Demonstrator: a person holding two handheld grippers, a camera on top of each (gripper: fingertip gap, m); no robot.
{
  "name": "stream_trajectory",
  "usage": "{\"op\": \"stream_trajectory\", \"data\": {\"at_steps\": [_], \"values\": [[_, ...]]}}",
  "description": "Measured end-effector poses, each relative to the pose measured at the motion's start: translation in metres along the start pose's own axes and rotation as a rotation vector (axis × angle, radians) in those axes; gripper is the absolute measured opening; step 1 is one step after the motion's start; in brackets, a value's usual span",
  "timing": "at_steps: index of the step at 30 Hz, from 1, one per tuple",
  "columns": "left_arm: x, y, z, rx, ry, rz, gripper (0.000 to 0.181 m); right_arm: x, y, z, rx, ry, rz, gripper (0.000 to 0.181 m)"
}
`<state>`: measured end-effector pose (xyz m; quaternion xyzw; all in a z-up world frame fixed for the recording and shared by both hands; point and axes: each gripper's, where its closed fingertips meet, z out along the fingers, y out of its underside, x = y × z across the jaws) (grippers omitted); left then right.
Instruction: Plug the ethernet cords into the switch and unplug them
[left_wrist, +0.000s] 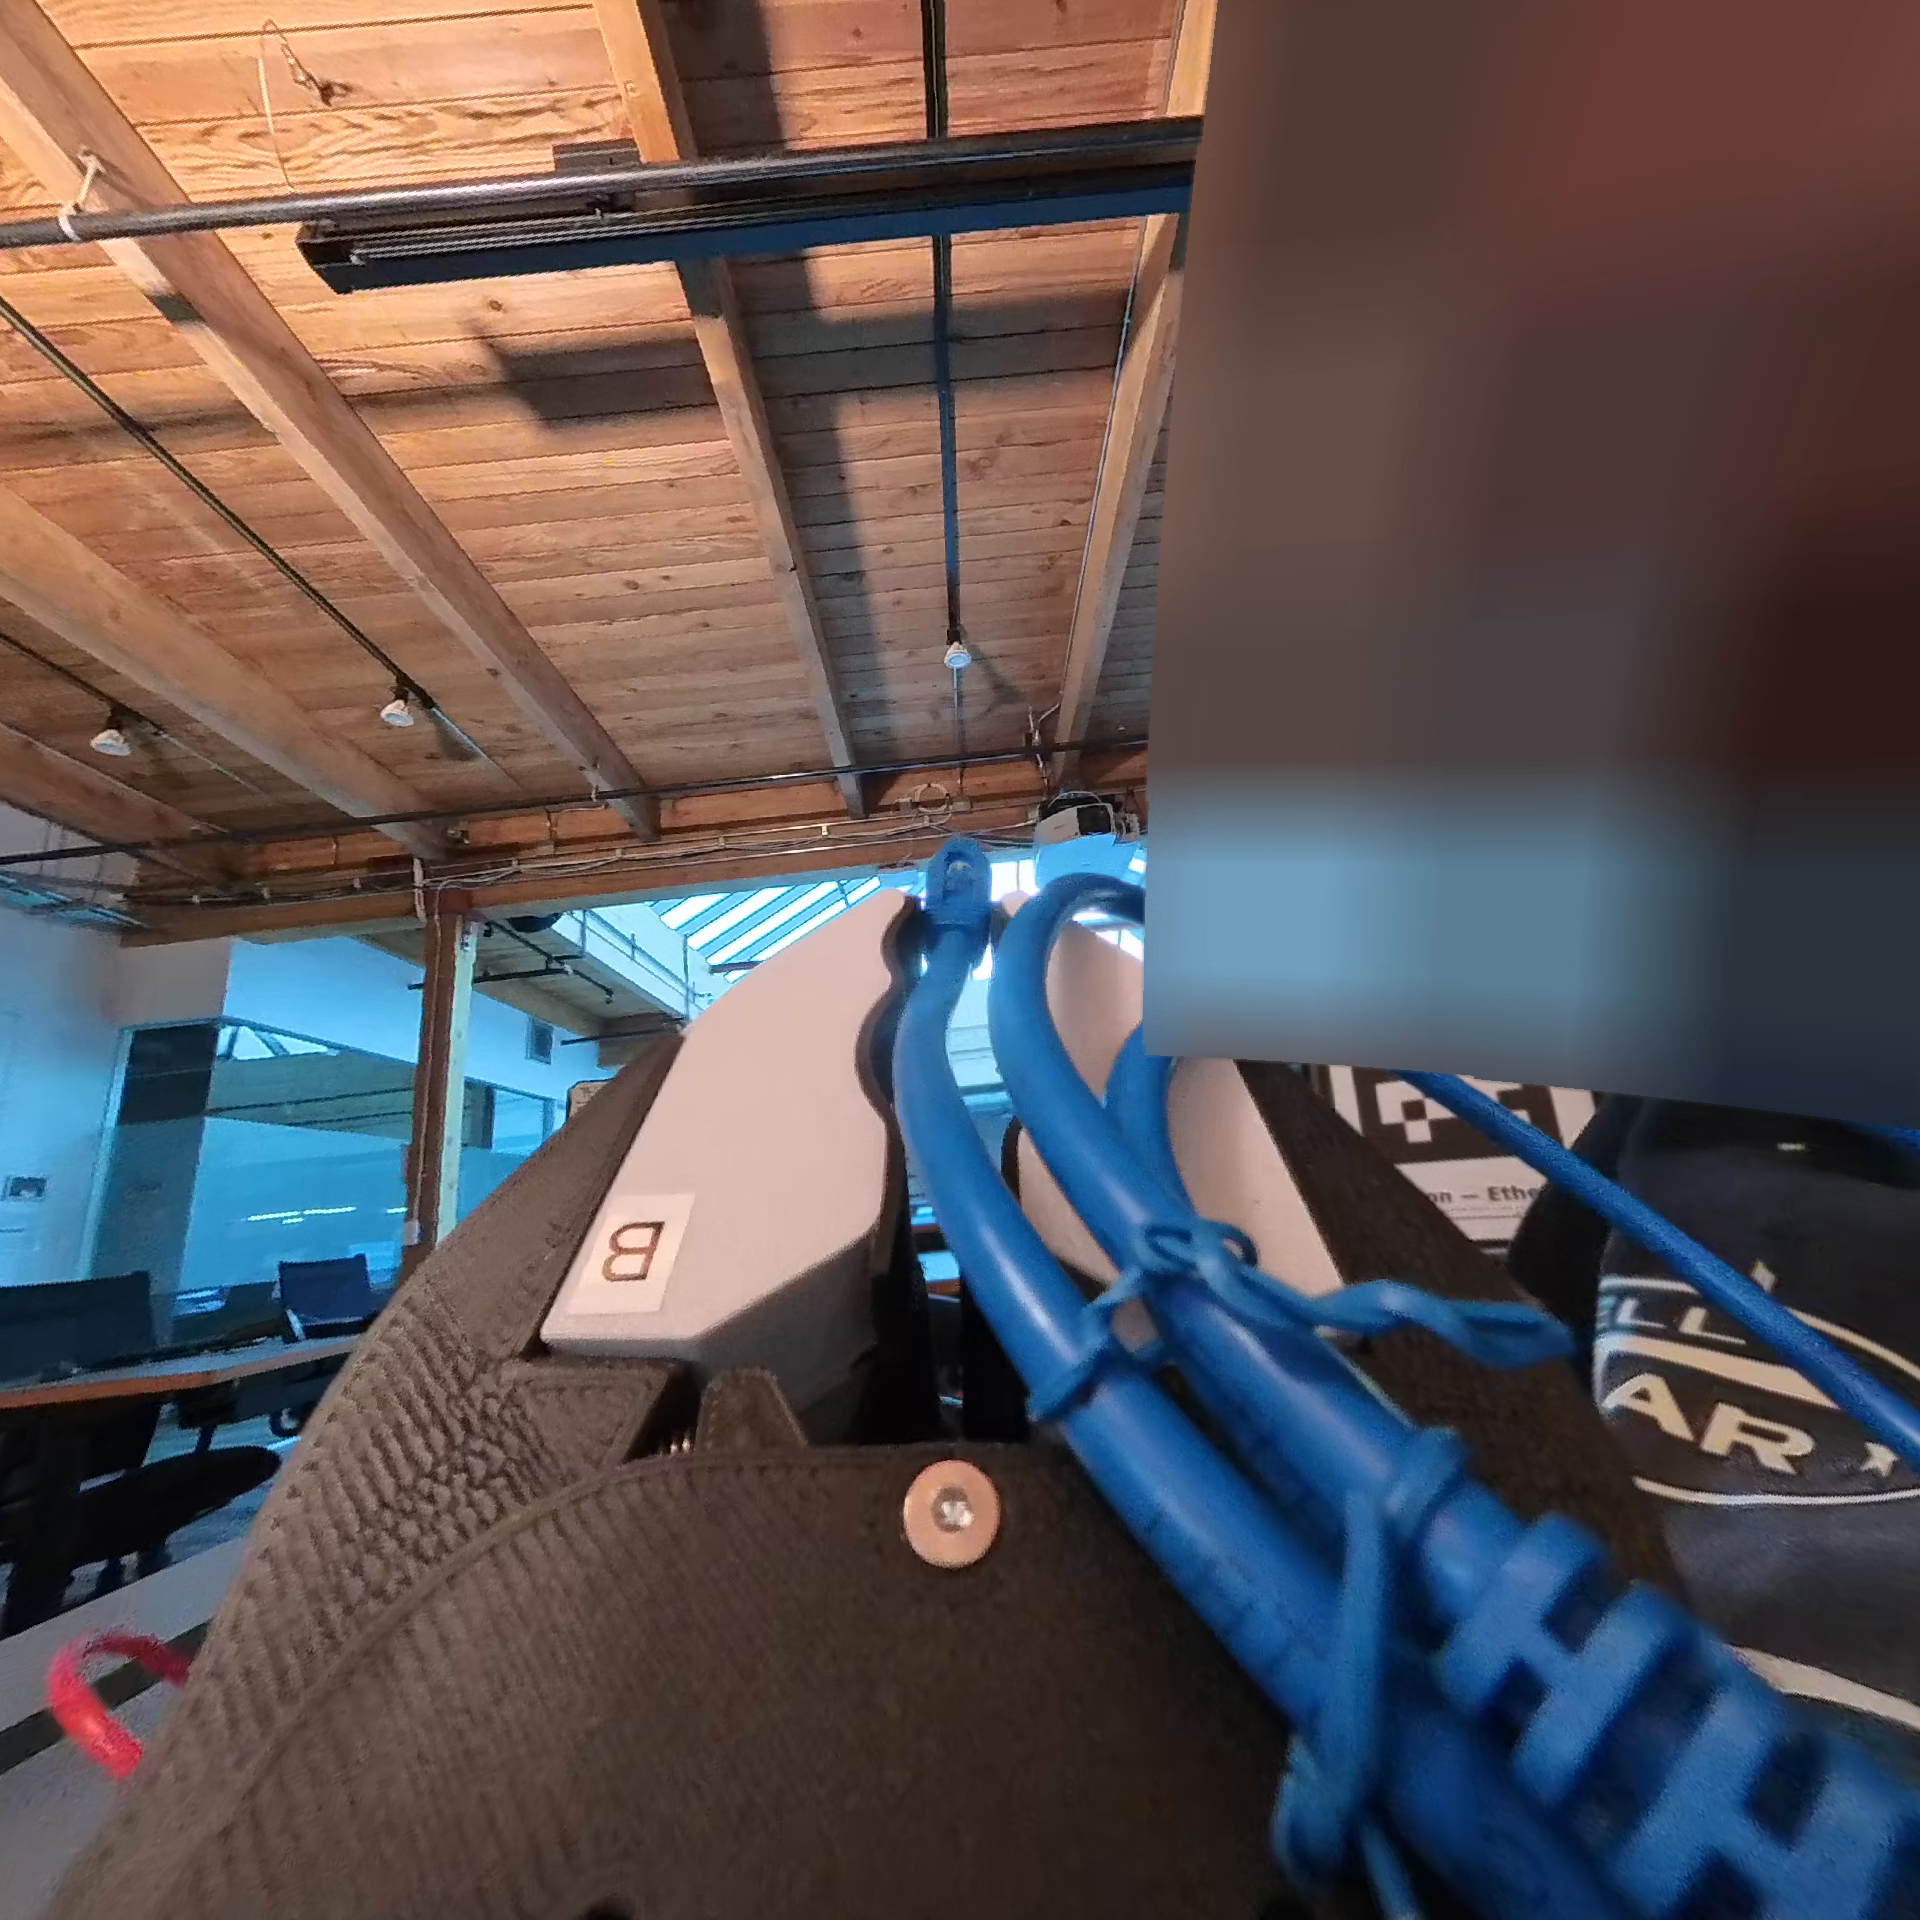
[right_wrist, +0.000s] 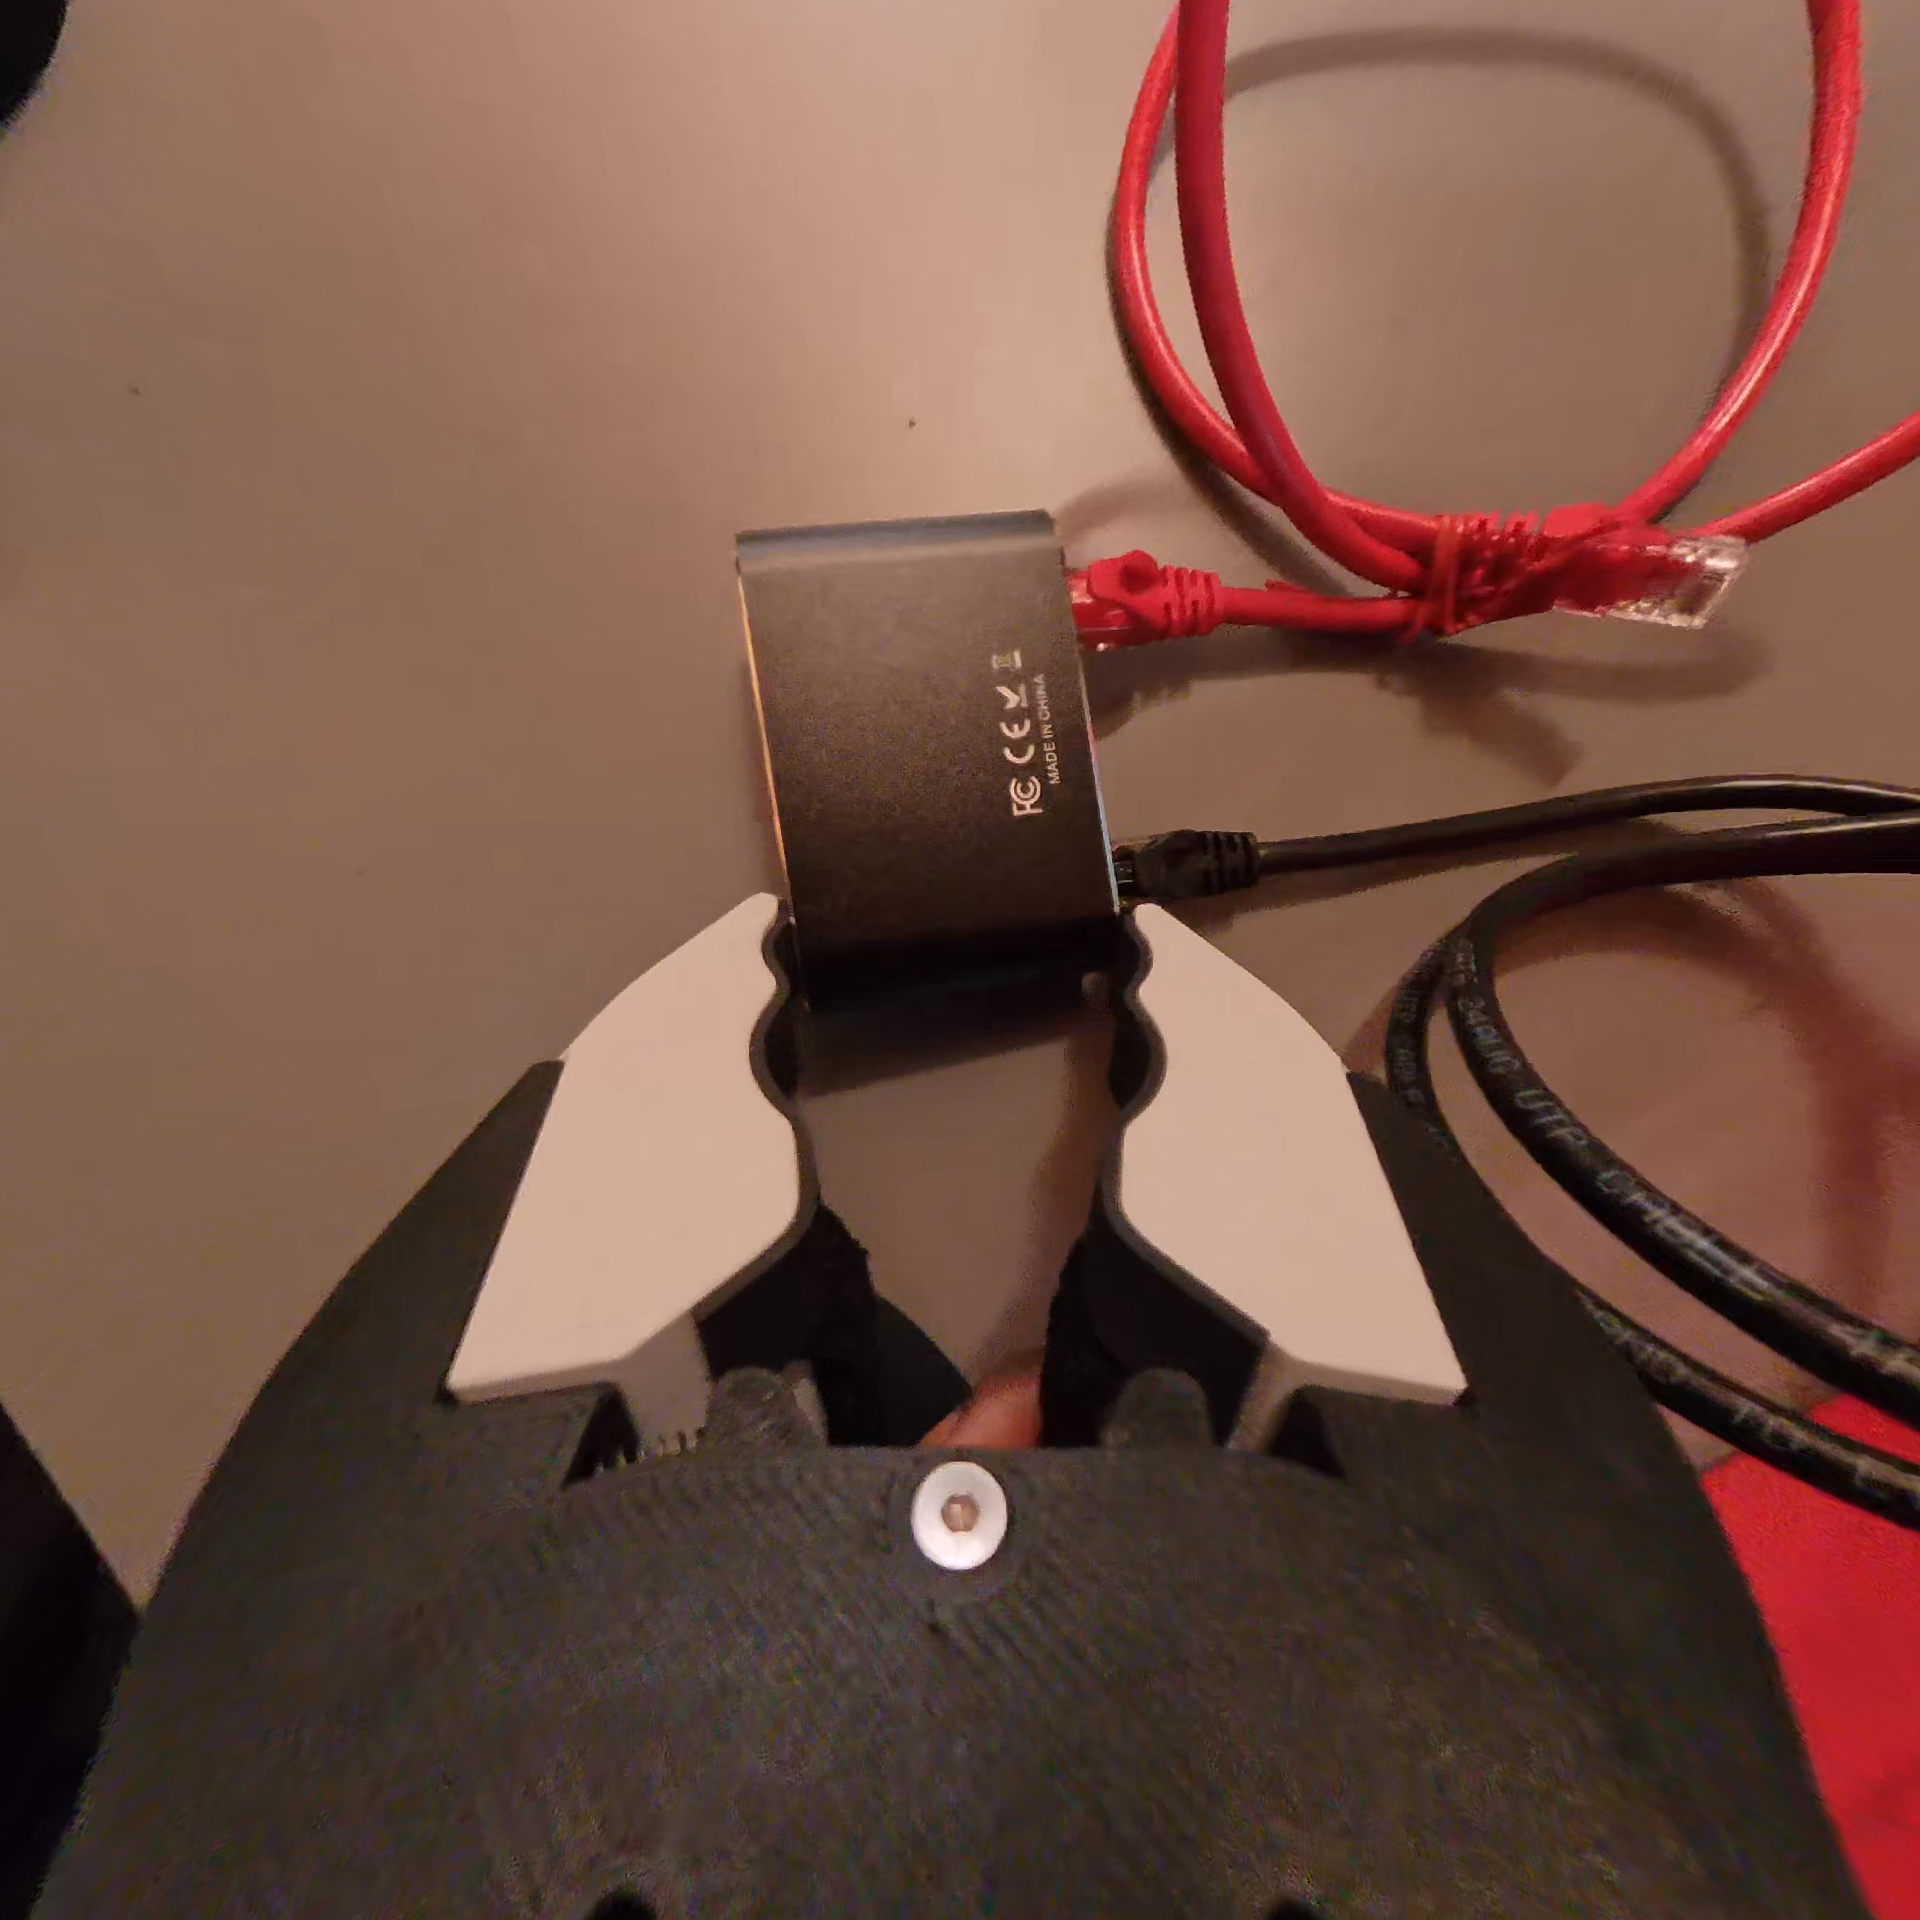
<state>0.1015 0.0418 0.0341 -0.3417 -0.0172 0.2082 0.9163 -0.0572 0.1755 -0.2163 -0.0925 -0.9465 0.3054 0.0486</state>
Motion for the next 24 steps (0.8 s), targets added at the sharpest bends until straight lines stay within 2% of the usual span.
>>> {"op": "stream_trajectory", "data": {"at_steps": [6,8,11,13,16,23,24], "values": [[0.001,0.005,0.002,-0.029,-0.001,0.016,0.013,-0.022,0.014,-0.011,-0.145,-0.051,-0.085,0.061],[0.001,0.007,0.002,-0.038,-0.002,0.024,0.013,-0.023,0.007,-0.019,-0.115,-0.027,-0.146,0.075],[0.002,0.009,0.003,-0.046,0.002,0.02,0.013,-0.034,-0.013,-0.029,0.025,-0.084,-0.25,0.083],[0.003,0.01,0.004,-0.051,0.006,0.02,0.013,-0.032,-0.022,-0.025,0.108,-0.113,-0.299,0.087],[0.004,0.013,0.004,-0.071,0.009,0.029,0.013,-0.035,-0.01,-0.01,0.049,-0.216,-0.32,0.096],[0.007,0.02,0.007,-0.1,0.028,0.031,0.013,-0.03,-0.001,0.001,0.033,-0.25,-0.357,0.087],[0.008,0.02,0.007,-0.104,0.028,0.035,0.013,-0.03,0.0,0.002,0.031,-0.27,-0.351,0.08]]}}
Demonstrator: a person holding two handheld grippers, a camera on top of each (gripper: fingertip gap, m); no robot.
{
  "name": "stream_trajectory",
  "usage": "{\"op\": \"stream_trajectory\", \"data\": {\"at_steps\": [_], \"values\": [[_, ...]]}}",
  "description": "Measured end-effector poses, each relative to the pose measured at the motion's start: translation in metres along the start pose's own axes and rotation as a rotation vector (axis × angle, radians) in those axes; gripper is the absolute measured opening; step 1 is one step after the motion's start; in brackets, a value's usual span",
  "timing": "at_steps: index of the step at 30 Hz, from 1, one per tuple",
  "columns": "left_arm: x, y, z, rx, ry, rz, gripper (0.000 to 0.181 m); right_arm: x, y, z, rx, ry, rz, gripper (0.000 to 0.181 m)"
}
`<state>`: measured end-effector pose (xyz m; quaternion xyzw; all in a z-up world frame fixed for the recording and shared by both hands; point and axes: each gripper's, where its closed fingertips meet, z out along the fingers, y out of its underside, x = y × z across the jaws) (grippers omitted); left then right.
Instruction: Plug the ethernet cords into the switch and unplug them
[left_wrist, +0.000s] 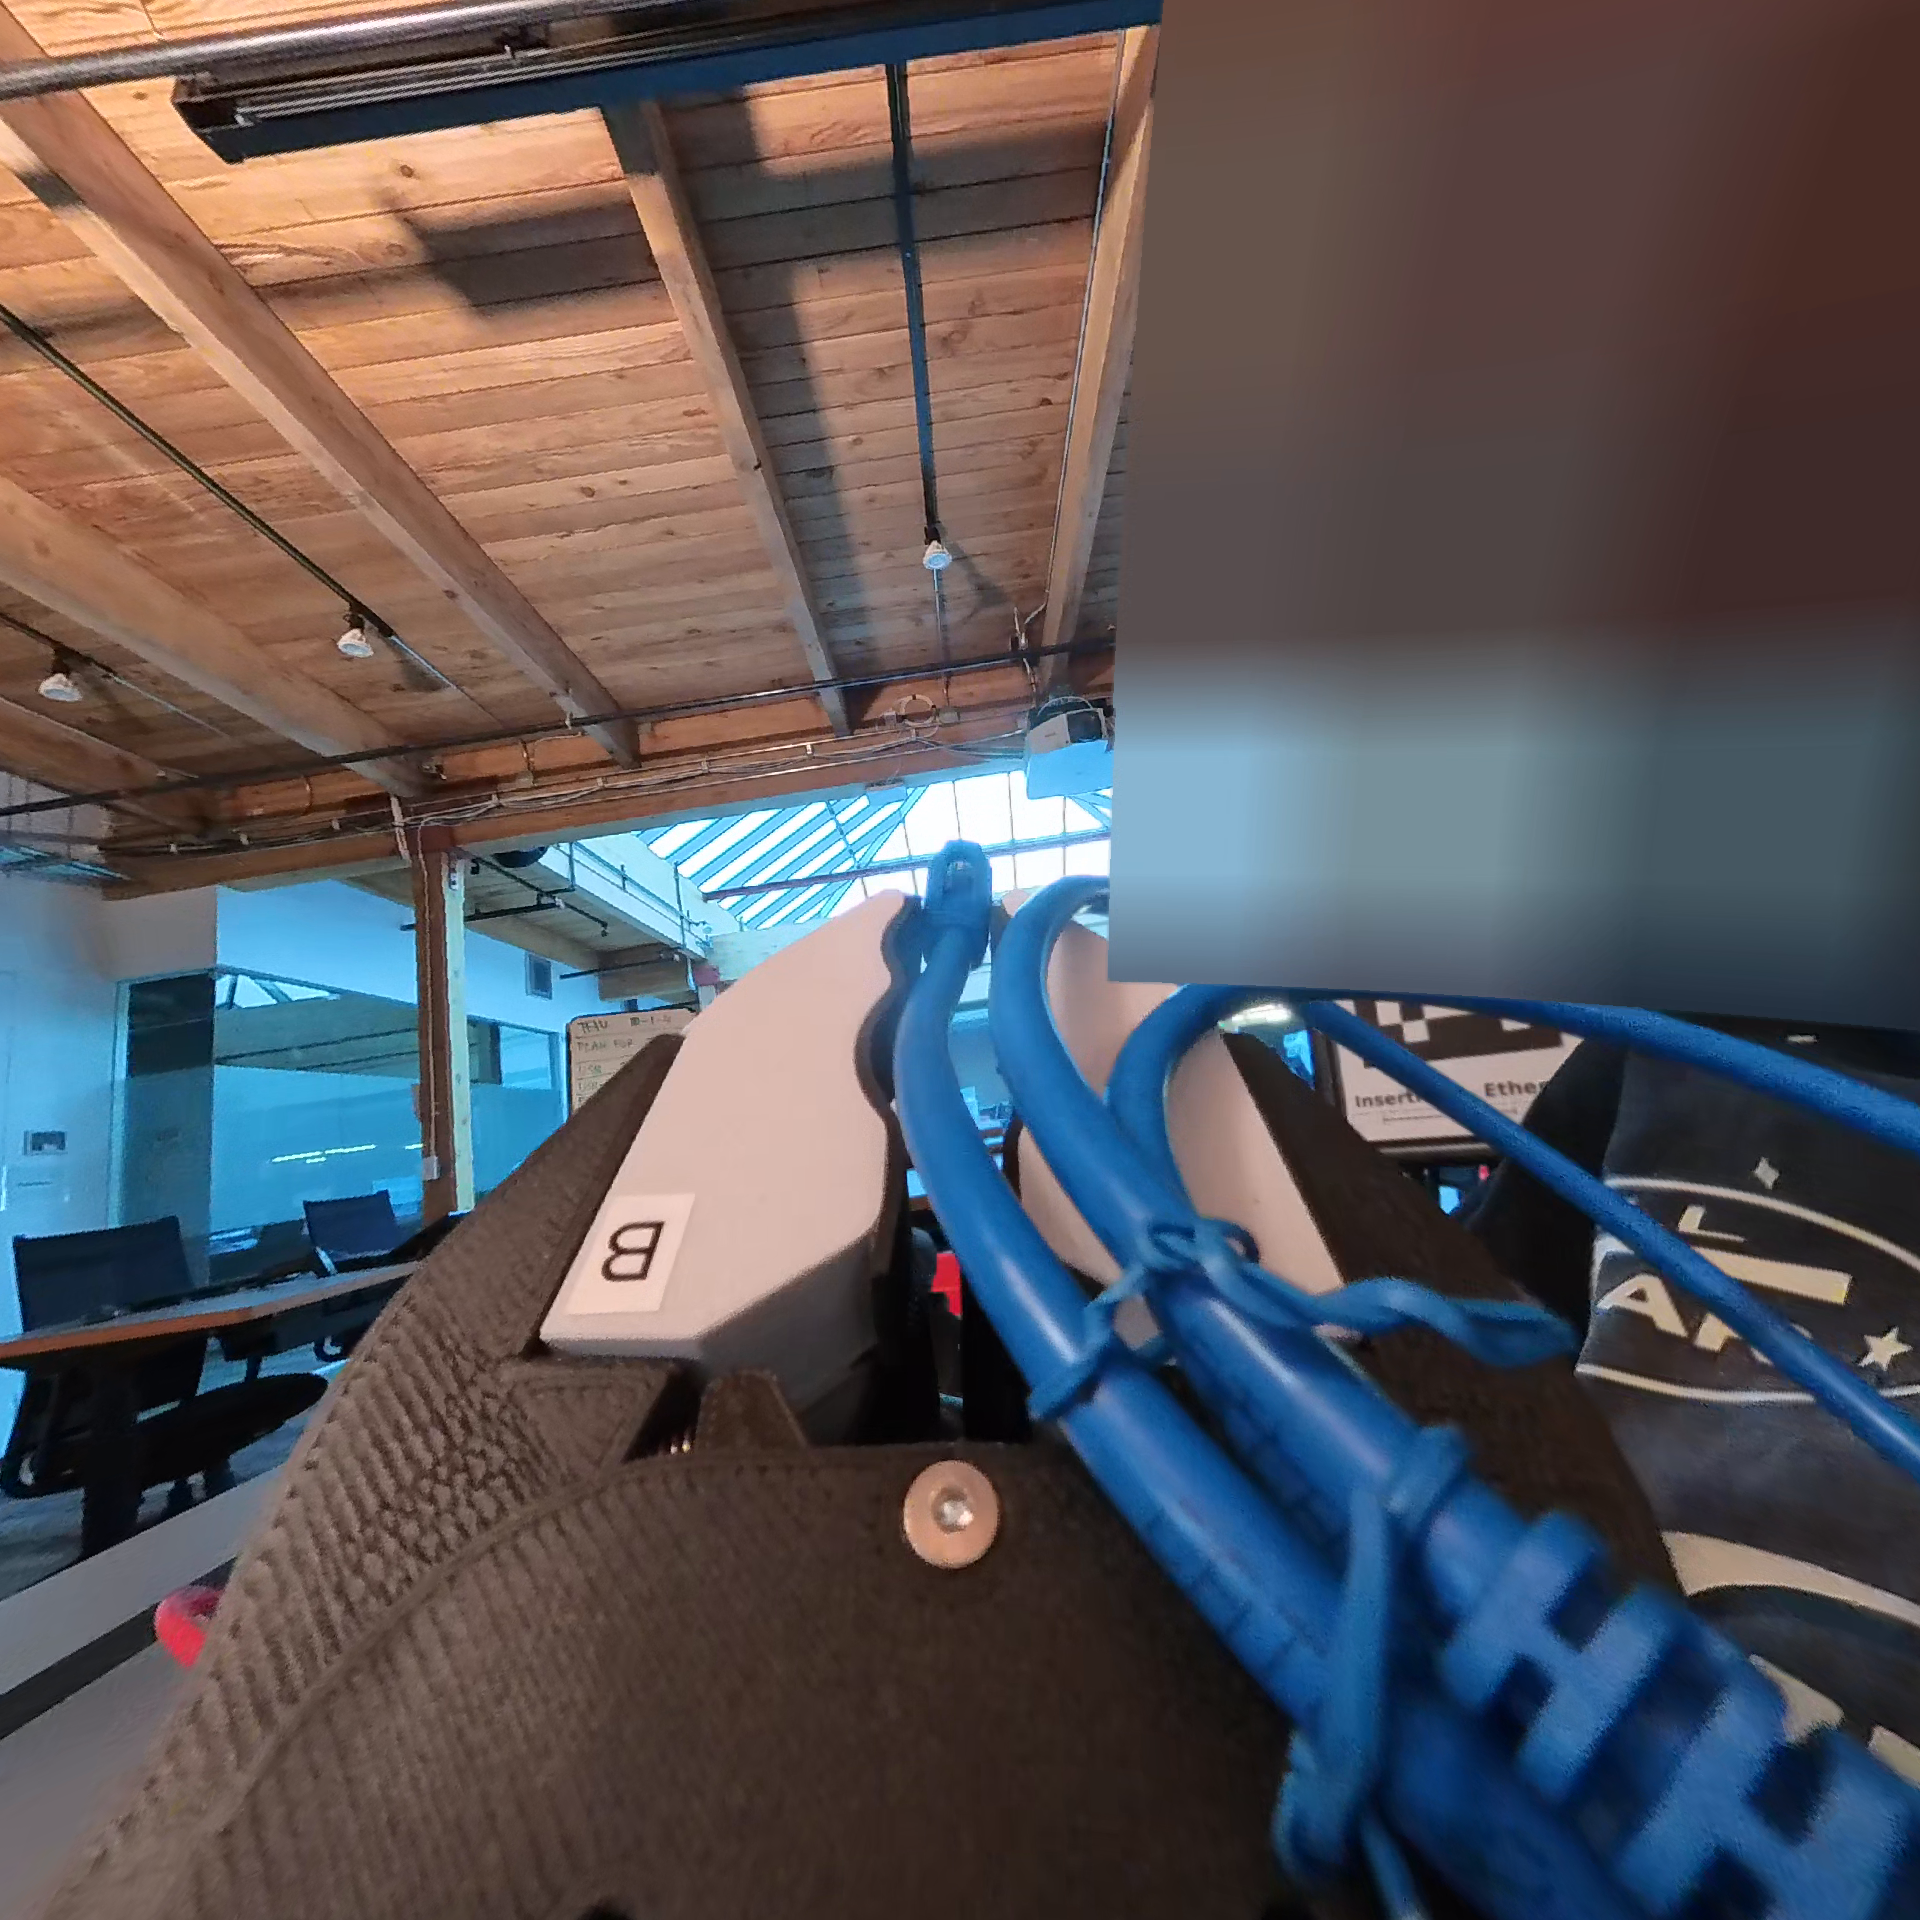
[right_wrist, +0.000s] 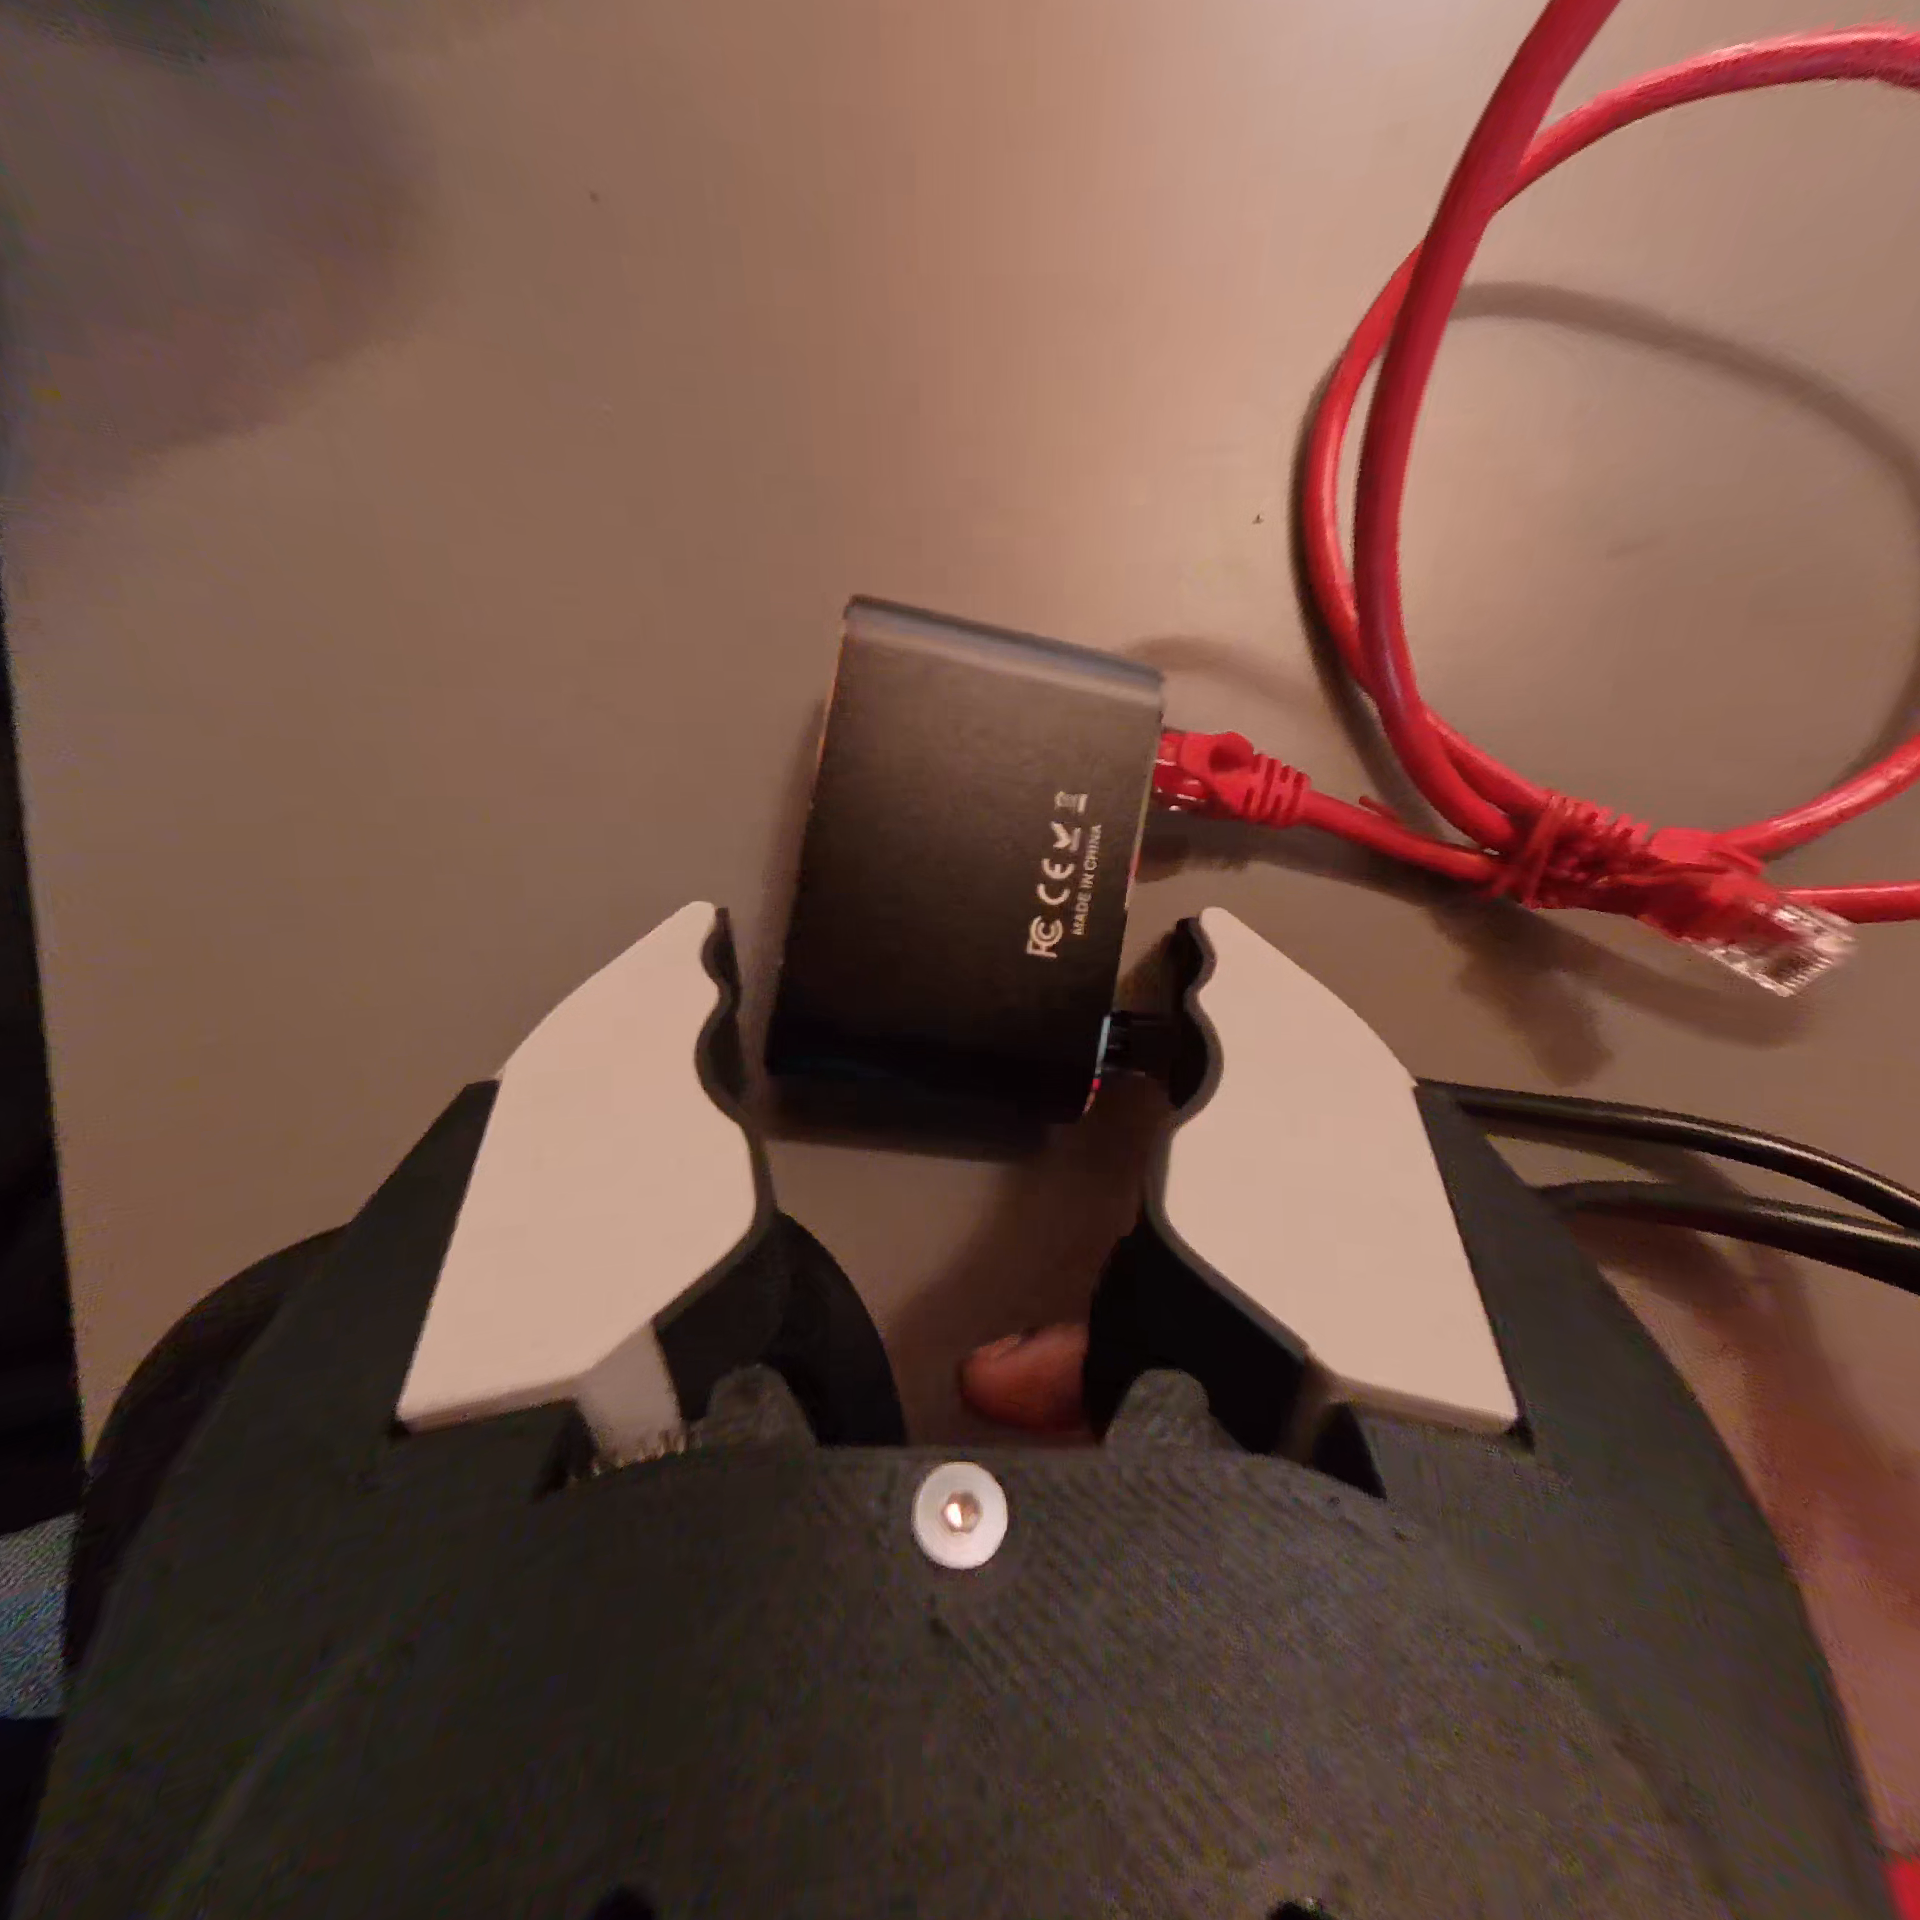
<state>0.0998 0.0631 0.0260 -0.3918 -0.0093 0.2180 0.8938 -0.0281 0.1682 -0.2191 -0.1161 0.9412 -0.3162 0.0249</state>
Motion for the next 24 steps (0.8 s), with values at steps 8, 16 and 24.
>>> {"op": "stream_trajectory", "data": {"at_steps": [8,16,24], "values": [[-0.01,0.009,0.001,-0.065,-0.082,0.068,0.013,-0.003,-0.015,-0.008,0.14,-0.036,0.091,0.062],[-0.02,0.051,0.002,-0.396,-0.232,0.626,0.012,0.026,-0.079,-0.057,0.553,0.247,0.305,0.061],[-0.013,0.099,0.002,-0.635,-0.166,0.862,0.011,0.012,-0.114,-0.09,0.677,0.458,0.186,0.061]]}}
